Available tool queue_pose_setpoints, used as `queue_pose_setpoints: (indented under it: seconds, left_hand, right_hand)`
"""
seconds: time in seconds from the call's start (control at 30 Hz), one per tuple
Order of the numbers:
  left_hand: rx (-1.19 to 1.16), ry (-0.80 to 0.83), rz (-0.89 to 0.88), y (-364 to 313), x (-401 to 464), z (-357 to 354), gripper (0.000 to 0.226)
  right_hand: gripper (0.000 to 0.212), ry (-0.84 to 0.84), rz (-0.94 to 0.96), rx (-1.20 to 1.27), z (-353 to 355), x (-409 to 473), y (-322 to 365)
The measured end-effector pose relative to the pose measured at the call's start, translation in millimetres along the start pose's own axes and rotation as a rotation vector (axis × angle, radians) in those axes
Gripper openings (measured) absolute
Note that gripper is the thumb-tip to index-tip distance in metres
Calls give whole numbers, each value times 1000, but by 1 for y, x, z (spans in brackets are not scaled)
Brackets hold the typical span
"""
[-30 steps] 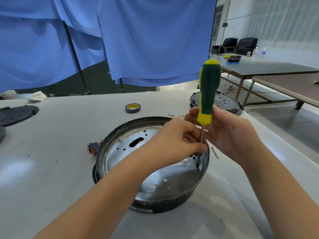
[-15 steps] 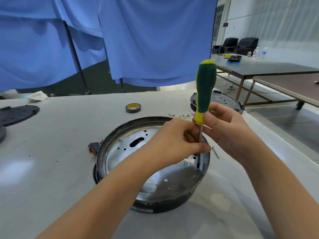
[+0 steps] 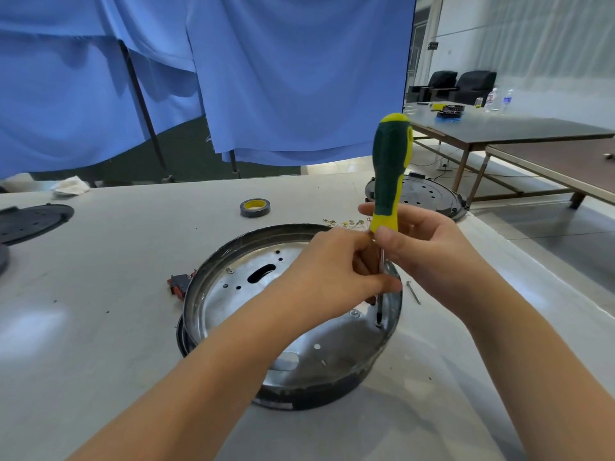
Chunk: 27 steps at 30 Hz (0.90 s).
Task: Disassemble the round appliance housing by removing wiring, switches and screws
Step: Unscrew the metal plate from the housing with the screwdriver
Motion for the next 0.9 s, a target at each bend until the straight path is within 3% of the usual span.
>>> queue_pose_setpoints:
  seconds: [0.17,0.27,0.37,0.5,0.63,0.77,0.9]
  left_hand:
    - [-94,85,31,3,0,0,4]
    - [-156,136,61,2,-2,1,14]
    - [-82,76,47,0,-1,1,4]
    - [-33,25,25,-3,-1,-1,14]
    - [-26,22,9,-3,-1,0,19]
    - [-36,-8,26,0,-1,0,18]
    - [-121,111,45,0,-2,-2,11]
  right_hand:
    - [29,-19,-27,46,1,1,-1]
    - [25,62,-80,89,2,1,0]
    - [31,85,-93,124,1,2,1]
    - [23,65,-12,16,0,-1,0]
    - [50,10,44,-13,2,1,0]
    - [33,-17,13,59,2,2,-2]
    - [27,41,-56,106,3,1,0]
Point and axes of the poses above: each hand's wrist, its own x-axis towards the middle knuckle, its own z-axis out of the back of the hand, y = z × x, the point moved 2 cm from there along x, towards the middle knuckle, and after that the axes turned 8 degrees about -y, right-handed, at the moved point
